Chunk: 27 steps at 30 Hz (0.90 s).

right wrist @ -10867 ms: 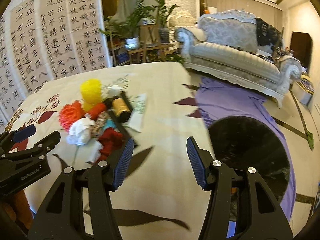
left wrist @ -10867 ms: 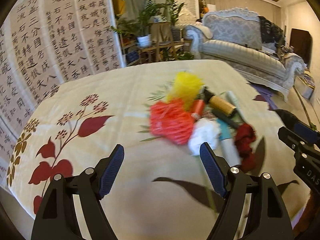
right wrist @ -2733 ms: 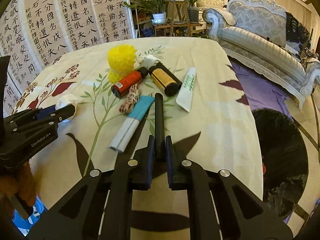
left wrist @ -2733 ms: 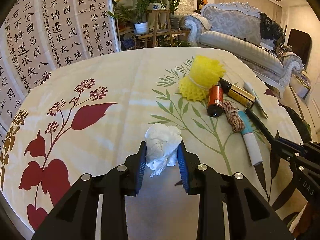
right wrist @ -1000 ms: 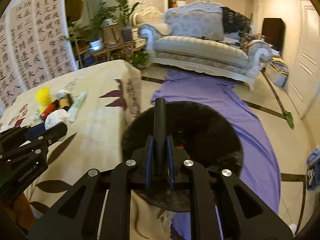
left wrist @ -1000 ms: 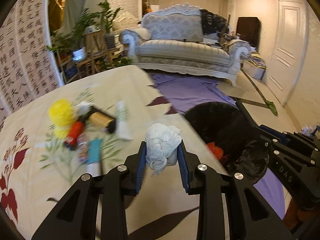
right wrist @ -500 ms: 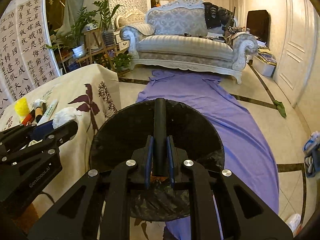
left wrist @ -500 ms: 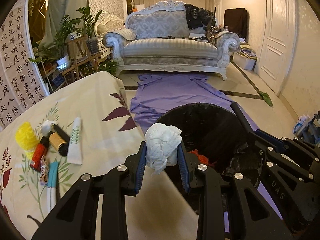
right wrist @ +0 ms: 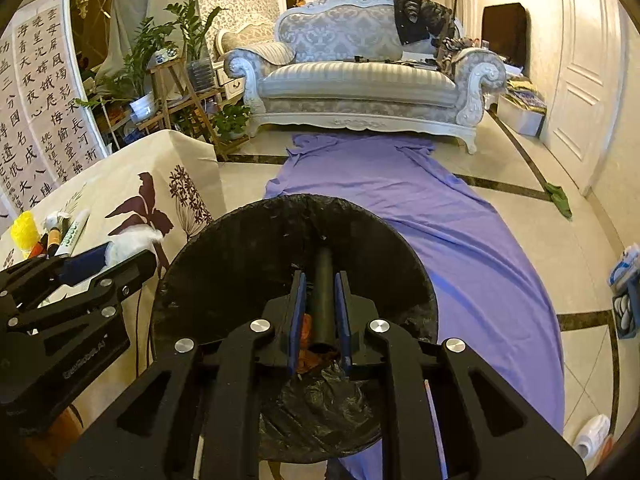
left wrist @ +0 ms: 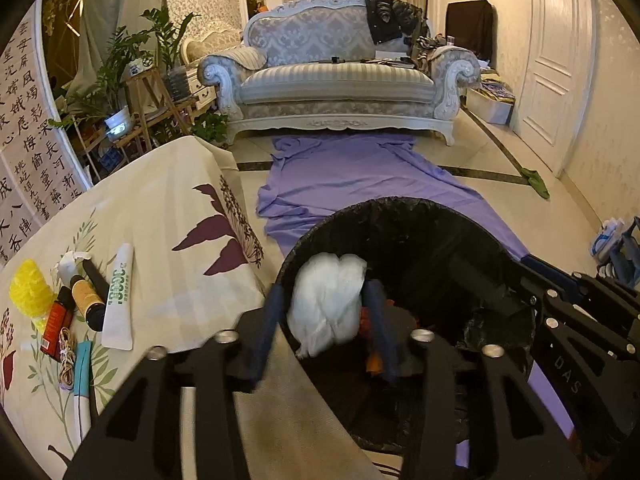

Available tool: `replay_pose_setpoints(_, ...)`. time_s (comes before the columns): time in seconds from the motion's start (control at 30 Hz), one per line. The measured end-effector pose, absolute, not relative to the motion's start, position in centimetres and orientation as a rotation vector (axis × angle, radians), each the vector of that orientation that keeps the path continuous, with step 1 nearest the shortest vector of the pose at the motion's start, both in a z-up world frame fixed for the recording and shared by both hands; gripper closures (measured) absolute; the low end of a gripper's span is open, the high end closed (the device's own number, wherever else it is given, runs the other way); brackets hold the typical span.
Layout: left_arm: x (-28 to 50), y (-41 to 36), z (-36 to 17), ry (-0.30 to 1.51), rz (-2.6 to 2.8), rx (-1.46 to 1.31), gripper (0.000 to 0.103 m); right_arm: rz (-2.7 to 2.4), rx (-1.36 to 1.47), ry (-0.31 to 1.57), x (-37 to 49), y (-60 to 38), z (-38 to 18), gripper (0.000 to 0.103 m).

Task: Collect trash
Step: 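Open both tools over the black bin to drop the tissue and marker, then move back to the bed and grasp the blue-and-white marker with the right tool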

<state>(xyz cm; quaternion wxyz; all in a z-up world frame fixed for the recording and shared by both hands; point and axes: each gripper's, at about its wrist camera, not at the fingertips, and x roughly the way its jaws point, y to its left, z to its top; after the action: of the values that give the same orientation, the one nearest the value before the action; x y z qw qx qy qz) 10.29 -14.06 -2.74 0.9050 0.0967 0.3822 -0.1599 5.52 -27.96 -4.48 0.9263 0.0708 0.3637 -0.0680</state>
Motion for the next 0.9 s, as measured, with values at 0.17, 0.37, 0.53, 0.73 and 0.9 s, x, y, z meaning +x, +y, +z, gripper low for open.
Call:
replay_pose_setpoints(0.17, 10.3, -13.5, -2.5, 0.791, -0.323, 0.186, 0.041, -0.151, 0.155, 0.747, 5.3, -28.0, -4.5, 0.08)
replay_pose_setpoints(0.37, 9.7, -12.9, -1.9, 0.777, -0.308, 0.174, 0.032, -0.155, 0.149, 0.741, 5.1, -27.9, -4.2, 0.074)
replay_pose_setpoints(0.53, 9.5, -11.3, -1.3, 0.774, -0.281, 0.161, 0.03, -0.148, 0.145, 0.737, 4.9, -27.0, -3.7, 0.066)
replay_pose_setpoints(0.73, 9.1, -8.4, -0.7, 0.77, -0.219, 0.145, 0.029, -0.106, 0.131, 0.742, 5.0, -24.8, -3.4, 0.061)
replay_pose_setpoints(0.9, 8.9, -5.0, -0.2, 0.76, -0.15, 0.118, 0.027, -0.056, 0.109, 0.743, 5.4, -22.3, -3.0, 0.061)
